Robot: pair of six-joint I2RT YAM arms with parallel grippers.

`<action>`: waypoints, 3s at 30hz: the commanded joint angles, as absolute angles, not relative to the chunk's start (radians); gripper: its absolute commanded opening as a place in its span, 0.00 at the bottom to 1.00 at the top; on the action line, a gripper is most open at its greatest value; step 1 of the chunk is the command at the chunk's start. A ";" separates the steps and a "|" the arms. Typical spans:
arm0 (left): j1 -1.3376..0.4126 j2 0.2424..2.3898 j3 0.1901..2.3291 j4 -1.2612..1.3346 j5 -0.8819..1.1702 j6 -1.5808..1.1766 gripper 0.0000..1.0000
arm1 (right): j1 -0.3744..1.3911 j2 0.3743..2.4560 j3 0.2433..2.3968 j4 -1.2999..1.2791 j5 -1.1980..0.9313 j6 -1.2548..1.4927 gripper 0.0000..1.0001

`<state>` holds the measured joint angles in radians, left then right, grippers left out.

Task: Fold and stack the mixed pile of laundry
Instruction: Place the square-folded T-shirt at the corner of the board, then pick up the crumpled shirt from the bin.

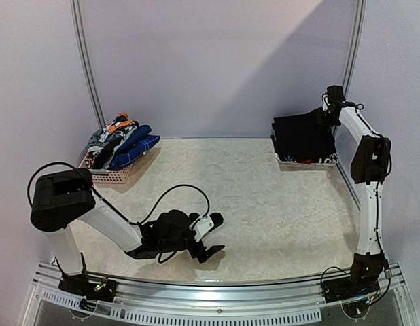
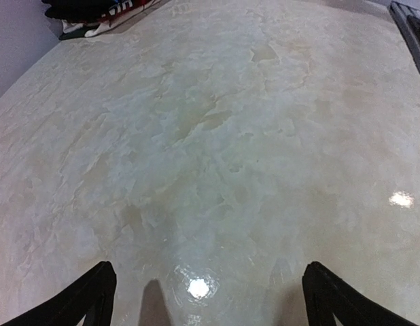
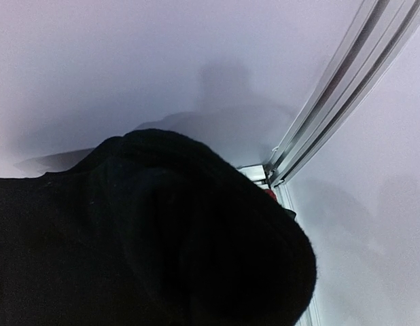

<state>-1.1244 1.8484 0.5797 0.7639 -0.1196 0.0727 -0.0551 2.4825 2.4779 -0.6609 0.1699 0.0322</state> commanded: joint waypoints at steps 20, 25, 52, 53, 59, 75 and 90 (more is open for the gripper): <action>-1.109 1.863 0.601 0.739 -0.118 0.046 0.97 | -0.100 2.531 2.444 -0.456 0.369 0.160 0.58; -1.109 1.859 0.601 0.742 -0.114 0.039 0.97 | -0.098 2.451 2.425 -0.446 0.296 0.208 0.66; -1.102 1.784 0.538 0.776 -0.146 -0.023 0.98 | -0.058 2.427 2.251 -0.318 -0.137 0.342 0.68; -1.100 1.784 0.538 0.776 -0.145 -0.024 0.98 | -0.059 2.444 2.261 -0.323 -0.147 0.345 0.68; -1.086 1.797 0.541 0.782 -0.133 -0.025 0.98 | -0.058 2.511 2.313 -0.321 -0.225 0.400 0.68; -1.038 1.798 0.533 0.802 -0.095 -0.042 0.98 | -0.061 2.594 2.390 -0.367 -0.206 0.410 0.67; -1.034 1.606 0.545 0.593 -0.282 -0.042 0.98 | 0.032 2.304 2.150 -0.270 -0.120 0.352 0.67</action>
<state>-1.0477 1.6760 0.5343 0.7029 -0.1787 -0.0349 -0.0315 2.4367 2.2211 -0.3294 -0.1616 0.3798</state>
